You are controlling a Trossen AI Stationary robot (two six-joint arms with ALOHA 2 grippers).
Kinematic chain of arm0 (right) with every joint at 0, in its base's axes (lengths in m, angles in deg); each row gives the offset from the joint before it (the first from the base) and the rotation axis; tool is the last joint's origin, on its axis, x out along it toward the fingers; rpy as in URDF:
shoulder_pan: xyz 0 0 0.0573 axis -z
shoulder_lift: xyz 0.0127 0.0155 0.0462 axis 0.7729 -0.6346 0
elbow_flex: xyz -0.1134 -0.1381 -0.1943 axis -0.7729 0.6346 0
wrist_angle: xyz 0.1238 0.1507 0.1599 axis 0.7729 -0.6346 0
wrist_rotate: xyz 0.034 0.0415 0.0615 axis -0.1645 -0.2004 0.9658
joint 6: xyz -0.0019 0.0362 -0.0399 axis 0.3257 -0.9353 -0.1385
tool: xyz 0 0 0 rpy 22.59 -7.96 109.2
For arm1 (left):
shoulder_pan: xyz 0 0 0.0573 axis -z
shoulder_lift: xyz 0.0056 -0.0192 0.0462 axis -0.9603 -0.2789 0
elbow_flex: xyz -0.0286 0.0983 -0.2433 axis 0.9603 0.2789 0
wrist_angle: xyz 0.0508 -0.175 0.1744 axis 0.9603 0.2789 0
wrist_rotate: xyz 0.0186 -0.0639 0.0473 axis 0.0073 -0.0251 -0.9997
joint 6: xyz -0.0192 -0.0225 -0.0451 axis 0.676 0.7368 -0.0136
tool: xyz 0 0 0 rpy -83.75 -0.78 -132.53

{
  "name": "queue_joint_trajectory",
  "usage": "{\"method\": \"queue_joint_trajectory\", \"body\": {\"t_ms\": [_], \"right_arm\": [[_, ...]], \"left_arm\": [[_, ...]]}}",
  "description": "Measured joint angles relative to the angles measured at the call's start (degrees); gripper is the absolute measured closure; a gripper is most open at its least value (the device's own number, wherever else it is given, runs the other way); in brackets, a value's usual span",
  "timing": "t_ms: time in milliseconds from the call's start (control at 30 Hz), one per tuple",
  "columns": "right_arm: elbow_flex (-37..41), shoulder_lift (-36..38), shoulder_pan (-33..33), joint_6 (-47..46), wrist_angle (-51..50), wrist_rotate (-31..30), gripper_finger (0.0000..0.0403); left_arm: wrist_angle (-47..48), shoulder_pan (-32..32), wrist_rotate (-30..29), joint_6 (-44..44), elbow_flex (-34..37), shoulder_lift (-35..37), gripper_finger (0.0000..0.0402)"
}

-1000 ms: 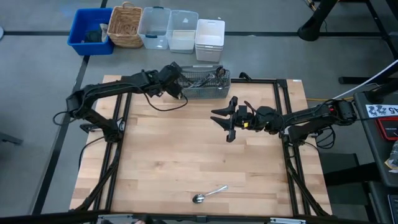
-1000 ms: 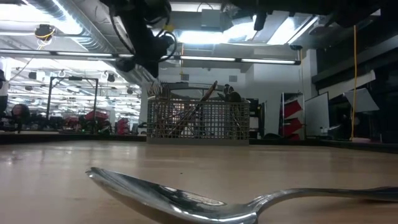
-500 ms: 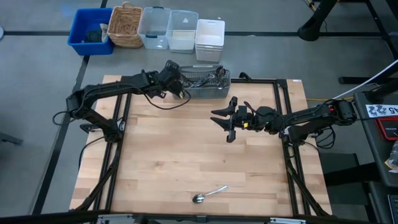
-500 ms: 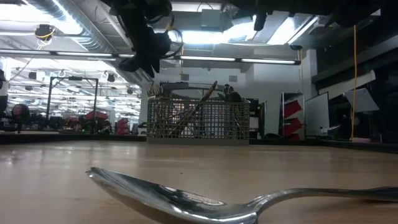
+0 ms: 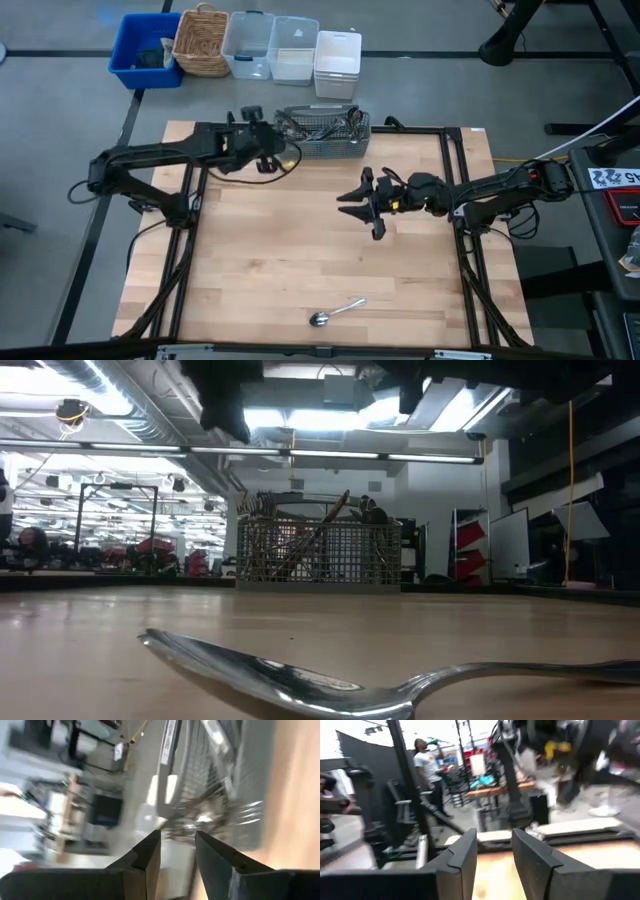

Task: Sort silverware
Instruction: Put the silver spoon into the dishwasher utensil holder

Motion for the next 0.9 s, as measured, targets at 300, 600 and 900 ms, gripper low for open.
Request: {"method": "queue_joint_trajectory", "body": {"t_ms": [300, 600, 900], "right_arm": [[0.0, 0.0, -5.6, -4.6, -2.7, 7.0, 0.0276], [0.0, 0.0, -17.7, 1.3, -15.3, -2.1, 0.0276], [-1.6, -3.9, -27.4, 1.3, -20.7, -13.2, 0.0276]], "left_arm": [[8.6, 12.5, 9.7, 51.3, 0.0, 4.0, 0.0290], [8.0, 24.9, 19.6, 75.7, 0.0, 0.8, 0.0290], [2.2, 37.6, 19.6, 87.6, 0.0, -7.6, 0.0290]]}}
